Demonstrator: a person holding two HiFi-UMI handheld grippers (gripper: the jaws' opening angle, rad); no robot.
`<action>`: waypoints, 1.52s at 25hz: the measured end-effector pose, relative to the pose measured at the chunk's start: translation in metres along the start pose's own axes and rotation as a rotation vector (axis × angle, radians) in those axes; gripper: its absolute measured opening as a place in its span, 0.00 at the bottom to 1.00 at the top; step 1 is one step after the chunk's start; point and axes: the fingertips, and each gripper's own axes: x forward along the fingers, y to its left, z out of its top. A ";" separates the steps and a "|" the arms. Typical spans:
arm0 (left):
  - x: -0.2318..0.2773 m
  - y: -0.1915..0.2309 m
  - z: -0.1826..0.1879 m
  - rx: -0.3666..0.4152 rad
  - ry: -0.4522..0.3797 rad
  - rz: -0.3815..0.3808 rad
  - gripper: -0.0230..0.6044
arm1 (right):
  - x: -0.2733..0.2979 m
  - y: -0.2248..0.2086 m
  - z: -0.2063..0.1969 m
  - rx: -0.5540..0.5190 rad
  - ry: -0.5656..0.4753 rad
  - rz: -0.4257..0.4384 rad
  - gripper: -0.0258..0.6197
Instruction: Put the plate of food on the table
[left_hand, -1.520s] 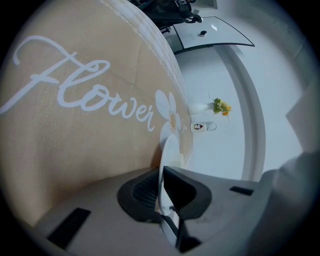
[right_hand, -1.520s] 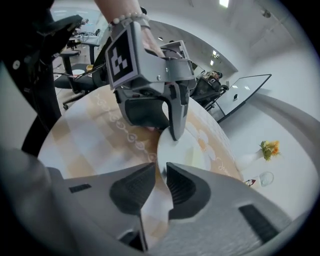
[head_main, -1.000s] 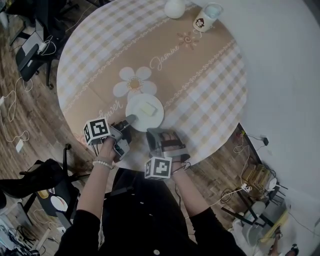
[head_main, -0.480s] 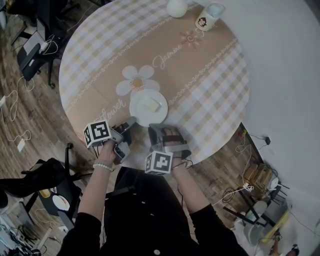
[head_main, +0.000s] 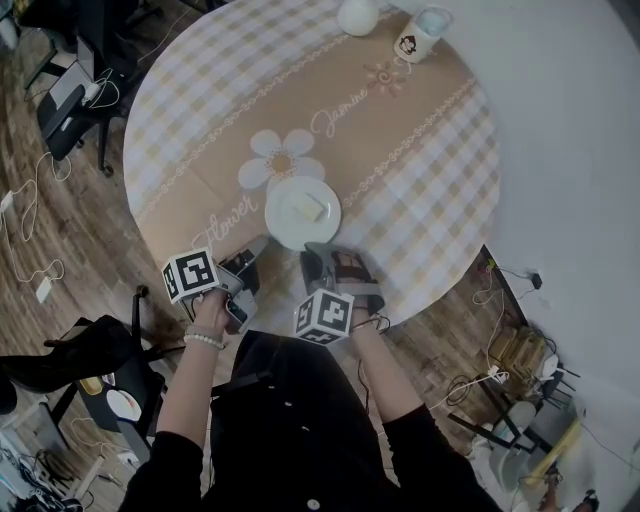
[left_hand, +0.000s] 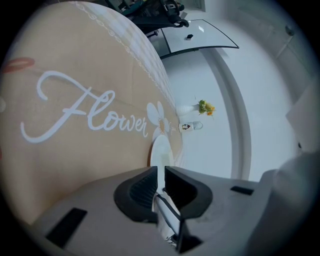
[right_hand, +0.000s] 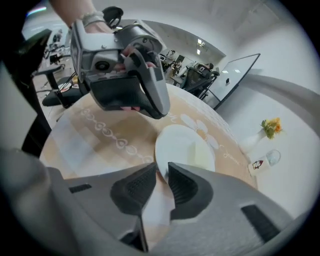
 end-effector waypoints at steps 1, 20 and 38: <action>-0.002 -0.001 0.000 0.007 -0.004 -0.003 0.08 | -0.001 0.000 0.000 0.031 -0.006 0.014 0.11; -0.039 -0.085 0.010 0.557 -0.113 0.010 0.05 | -0.103 -0.044 0.014 0.488 -0.289 -0.113 0.05; -0.087 -0.213 0.002 0.950 -0.230 -0.098 0.04 | -0.226 -0.118 0.080 0.695 -0.638 -0.260 0.04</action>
